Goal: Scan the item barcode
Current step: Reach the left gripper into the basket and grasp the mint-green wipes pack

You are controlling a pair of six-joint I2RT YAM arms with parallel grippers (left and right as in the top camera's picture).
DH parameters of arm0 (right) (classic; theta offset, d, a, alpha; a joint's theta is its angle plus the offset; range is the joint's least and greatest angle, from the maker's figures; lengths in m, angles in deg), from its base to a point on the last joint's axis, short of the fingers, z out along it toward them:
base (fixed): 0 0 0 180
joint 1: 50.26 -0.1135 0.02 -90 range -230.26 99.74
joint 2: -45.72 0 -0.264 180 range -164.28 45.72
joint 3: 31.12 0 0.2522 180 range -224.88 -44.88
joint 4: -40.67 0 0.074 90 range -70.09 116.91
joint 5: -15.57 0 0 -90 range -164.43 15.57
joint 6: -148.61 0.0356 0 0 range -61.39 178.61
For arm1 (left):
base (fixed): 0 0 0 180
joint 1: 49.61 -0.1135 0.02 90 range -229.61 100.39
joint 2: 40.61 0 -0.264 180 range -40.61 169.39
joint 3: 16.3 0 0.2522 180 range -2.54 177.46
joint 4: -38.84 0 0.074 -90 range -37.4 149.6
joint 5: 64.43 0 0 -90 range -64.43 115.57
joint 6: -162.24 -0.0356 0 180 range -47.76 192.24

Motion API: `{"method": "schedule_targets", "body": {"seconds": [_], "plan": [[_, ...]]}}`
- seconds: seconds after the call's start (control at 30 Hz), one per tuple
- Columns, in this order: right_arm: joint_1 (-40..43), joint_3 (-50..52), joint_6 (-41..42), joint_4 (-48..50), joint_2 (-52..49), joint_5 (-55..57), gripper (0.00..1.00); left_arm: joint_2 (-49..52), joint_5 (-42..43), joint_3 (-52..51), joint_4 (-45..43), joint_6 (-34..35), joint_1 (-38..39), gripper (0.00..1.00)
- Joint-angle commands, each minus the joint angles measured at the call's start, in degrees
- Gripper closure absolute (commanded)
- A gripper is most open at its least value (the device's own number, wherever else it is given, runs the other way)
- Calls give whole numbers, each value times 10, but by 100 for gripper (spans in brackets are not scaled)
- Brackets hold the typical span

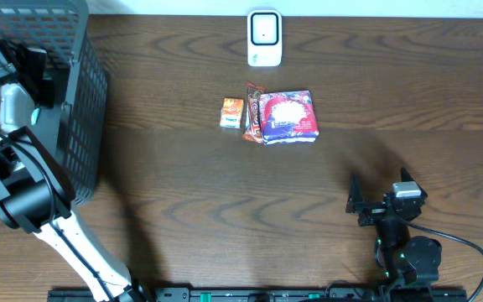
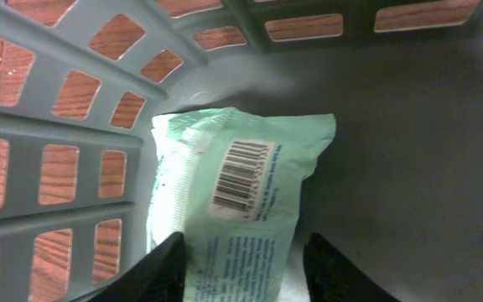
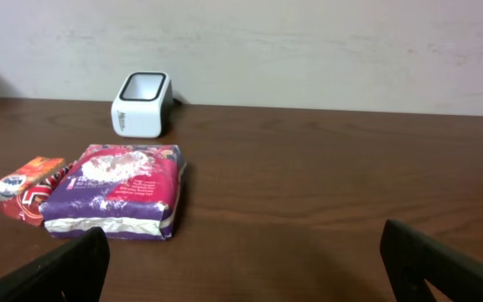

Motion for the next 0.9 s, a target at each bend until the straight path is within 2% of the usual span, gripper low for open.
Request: {"method": "schedule_targets", "body": {"seconds": [0.0,0.13,0.3,0.87], "plan": [[5,2,-6,-1,2,5,1,33,6,-3,6,-2,-2,50],[5,2,-6,-1,2,5,1,38,0,-3,8,-3,-2,49],[5,2,-6,-1,2,5,1,32,-54,-3,-8,-3,-2,49],[5,2,-6,-1,2,5,1,2,-76,-3,-21,2,-2,51]]}}
